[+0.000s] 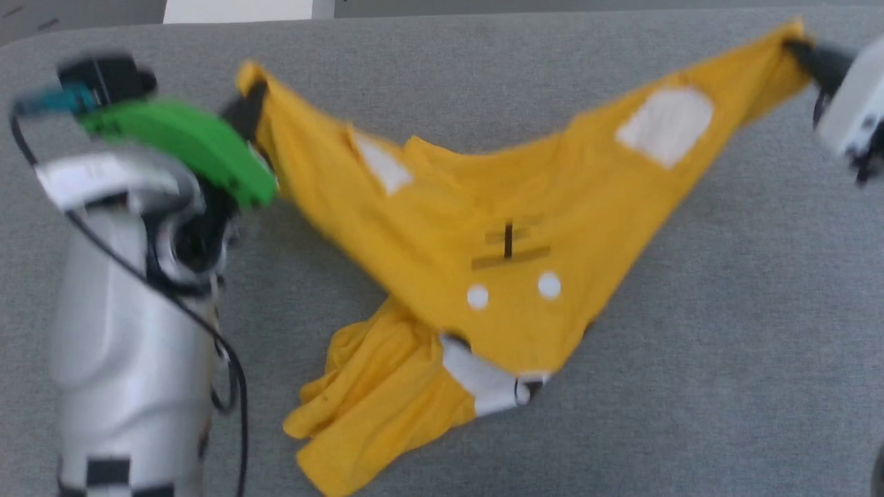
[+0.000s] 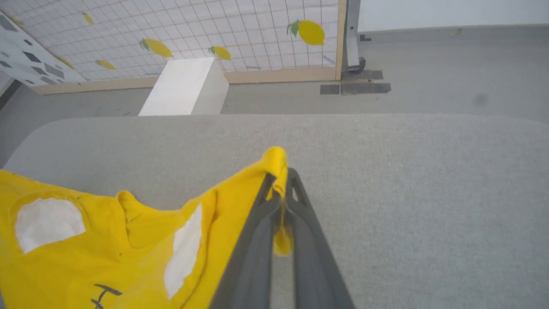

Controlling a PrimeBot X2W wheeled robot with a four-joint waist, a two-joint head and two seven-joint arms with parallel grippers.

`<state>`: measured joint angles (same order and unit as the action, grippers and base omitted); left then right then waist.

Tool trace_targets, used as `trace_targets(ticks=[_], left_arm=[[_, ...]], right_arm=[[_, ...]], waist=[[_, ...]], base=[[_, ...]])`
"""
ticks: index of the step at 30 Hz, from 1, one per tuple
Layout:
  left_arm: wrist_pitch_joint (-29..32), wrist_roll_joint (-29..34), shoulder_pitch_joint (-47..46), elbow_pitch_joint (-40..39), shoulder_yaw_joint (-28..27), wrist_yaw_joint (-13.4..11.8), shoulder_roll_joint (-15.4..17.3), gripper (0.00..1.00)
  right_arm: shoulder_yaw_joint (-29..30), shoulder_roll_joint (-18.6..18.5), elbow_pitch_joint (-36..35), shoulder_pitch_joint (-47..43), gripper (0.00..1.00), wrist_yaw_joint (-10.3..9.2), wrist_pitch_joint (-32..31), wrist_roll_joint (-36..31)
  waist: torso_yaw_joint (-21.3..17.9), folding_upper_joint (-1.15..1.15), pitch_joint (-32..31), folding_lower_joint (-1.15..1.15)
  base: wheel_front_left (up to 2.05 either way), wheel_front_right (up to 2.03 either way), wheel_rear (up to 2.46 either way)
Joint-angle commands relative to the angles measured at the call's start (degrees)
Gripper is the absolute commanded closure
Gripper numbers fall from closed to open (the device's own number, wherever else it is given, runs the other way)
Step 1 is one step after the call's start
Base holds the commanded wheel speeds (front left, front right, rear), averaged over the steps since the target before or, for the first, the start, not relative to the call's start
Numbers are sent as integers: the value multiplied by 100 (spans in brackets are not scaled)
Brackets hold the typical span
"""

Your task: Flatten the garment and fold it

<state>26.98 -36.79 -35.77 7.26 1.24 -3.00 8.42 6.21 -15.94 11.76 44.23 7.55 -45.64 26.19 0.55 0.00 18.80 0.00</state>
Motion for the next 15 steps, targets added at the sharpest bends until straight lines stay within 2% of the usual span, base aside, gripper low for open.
trace_targets(ticks=[1, 5, 8, 15], left_arm=[[-5, 161, -509, 154, 28, 7, 121, 100], [-112, 426, -1914, 728, 21, -137, 288, 100], [-390, 894, -2904, 1021, 231, -67, 560, 100], [-1458, 1323, -4747, 1443, 156, -211, 661, 100]], right_arm=[[54, 88, 105, 475, 100, -6, 10, -76], [88, 354, 526, 1792, 100, -6, 170, -435], [166, 578, 885, 2739, 100, -6, 526, -773], [338, 813, 1591, 4348, 100, -6, 1406, -1450]], waist=[[-35, 0, 57, 0], [-137, 0, 131, 0], [-232, 0, 182, 0], [-355, 0, 337, 0]], base=[[0, 0, 0], [0, 0, 0], [0, 0, 0], [0, 0, 0]])
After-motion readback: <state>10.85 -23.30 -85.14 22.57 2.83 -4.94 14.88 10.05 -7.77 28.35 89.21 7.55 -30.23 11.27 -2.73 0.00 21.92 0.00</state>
